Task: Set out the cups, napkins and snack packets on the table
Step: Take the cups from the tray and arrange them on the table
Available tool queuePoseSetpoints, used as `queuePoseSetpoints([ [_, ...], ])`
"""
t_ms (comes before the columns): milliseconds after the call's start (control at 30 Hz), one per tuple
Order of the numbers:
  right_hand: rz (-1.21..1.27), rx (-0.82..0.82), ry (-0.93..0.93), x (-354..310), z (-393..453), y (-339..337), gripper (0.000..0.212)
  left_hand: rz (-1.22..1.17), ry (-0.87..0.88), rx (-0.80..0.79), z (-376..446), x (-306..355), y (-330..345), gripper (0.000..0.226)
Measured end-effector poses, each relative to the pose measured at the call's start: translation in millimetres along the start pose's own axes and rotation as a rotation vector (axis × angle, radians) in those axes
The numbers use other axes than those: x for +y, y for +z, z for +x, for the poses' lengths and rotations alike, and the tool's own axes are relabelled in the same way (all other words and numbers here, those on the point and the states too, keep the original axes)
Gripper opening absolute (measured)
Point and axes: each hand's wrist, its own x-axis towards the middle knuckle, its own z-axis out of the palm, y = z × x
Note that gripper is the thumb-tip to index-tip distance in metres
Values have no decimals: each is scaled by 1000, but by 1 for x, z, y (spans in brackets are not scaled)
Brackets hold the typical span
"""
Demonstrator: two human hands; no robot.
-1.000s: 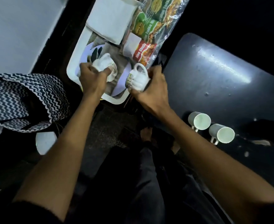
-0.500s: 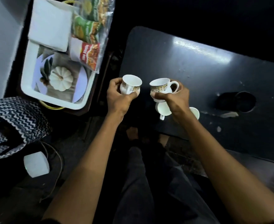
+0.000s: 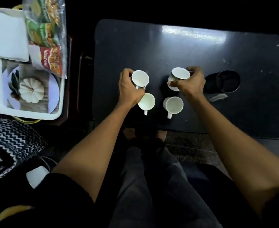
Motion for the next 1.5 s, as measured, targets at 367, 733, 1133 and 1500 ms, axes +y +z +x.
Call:
queuePoseSetpoints([
  [367, -285, -83, -66, 14, 20, 17, 89, 159, 5, -118, 26, 3, 31, 63],
  [733, -442, -265, -327, 16, 25, 8, 79, 248, 251, -227, 35, 0, 27, 57],
  [1133, -428, -339, -462, 2, 31, -19, 84, 206, -38, 57, 19, 39, 21, 42],
  [1500, -365, -146, -218, 21, 20, 4, 78, 257, -59, -91, 20, 45, 44, 68],
])
